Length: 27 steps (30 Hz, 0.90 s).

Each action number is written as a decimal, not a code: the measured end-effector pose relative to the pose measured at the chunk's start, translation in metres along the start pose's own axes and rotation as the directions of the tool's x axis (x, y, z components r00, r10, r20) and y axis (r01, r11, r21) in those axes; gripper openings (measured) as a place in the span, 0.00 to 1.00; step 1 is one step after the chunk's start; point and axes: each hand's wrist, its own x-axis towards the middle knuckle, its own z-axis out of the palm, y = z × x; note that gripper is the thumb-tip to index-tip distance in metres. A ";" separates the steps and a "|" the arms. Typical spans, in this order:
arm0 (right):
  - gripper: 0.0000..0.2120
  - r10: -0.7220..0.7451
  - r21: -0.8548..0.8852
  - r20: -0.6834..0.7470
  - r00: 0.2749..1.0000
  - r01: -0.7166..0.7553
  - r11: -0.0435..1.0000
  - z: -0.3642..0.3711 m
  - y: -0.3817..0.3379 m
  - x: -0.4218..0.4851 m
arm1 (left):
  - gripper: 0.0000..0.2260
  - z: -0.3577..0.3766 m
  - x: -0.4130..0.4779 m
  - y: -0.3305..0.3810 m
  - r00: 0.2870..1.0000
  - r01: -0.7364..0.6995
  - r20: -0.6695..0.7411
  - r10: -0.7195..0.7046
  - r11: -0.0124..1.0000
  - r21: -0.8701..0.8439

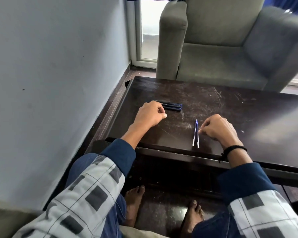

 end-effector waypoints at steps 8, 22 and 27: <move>0.18 0.024 -0.160 0.063 0.998 -0.013 0.987 0.012 -0.015 0.000 | 0.05 -0.007 0.010 0.003 1.000 -0.013 -0.009 0.014 1.000 0.004; 0.17 -0.041 -0.265 0.062 0.997 0.056 0.963 0.019 -0.026 -0.007 | 0.05 -0.040 0.023 -0.008 0.996 0.039 -0.075 -0.043 0.998 -0.049; 0.16 -0.048 -0.255 0.058 0.997 0.061 0.965 0.020 -0.026 -0.005 | 0.02 -0.039 0.024 -0.011 0.996 0.064 -0.054 -0.067 0.997 -0.051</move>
